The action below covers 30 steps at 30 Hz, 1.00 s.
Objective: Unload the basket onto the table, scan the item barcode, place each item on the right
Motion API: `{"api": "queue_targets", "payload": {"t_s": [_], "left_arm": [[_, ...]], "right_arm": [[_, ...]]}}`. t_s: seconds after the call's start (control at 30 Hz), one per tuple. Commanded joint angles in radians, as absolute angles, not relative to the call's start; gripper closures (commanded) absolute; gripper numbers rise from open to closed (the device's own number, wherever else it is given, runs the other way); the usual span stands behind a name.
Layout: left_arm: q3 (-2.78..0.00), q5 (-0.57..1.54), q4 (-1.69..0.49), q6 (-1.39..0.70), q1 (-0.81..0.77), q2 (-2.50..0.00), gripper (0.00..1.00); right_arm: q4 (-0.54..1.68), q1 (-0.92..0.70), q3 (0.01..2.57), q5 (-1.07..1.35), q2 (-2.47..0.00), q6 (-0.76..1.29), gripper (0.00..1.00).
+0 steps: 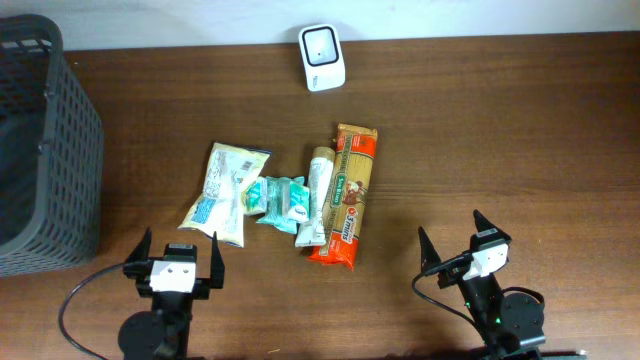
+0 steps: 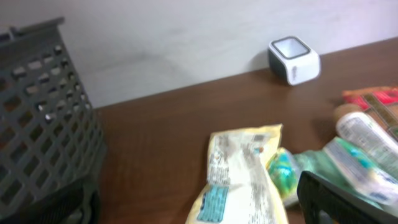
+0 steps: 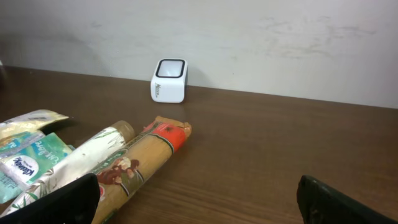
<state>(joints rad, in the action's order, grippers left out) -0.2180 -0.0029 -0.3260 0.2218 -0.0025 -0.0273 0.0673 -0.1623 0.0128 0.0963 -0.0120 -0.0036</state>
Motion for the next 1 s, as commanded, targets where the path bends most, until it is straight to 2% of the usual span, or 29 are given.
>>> {"api": "queue_targets", "payload": {"t_s": [0.0, 0.13, 0.6, 0.97], "left_arm": [[-0.109, -0.024, -0.221, 0.253, 0.023, -0.005, 0.01], [-0.032, -0.034, -0.128, 0.276, 0.023, -0.005, 0.01], [-0.032, -0.038, -0.128, 0.286, 0.115, -0.005, 0.01], [-0.032, -0.038, -0.128, 0.286, 0.116, -0.005, 0.01]], "right_arm": [[0.070, -0.157, 0.006, 0.101, -0.006, -0.003, 0.01], [0.070, -0.157, 0.006, 0.101, -0.006, -0.003, 0.01], [0.070, -0.157, 0.006, 0.101, -0.006, -0.003, 0.01], [0.070, -0.157, 0.006, 0.101, -0.006, -0.003, 0.01]]}}
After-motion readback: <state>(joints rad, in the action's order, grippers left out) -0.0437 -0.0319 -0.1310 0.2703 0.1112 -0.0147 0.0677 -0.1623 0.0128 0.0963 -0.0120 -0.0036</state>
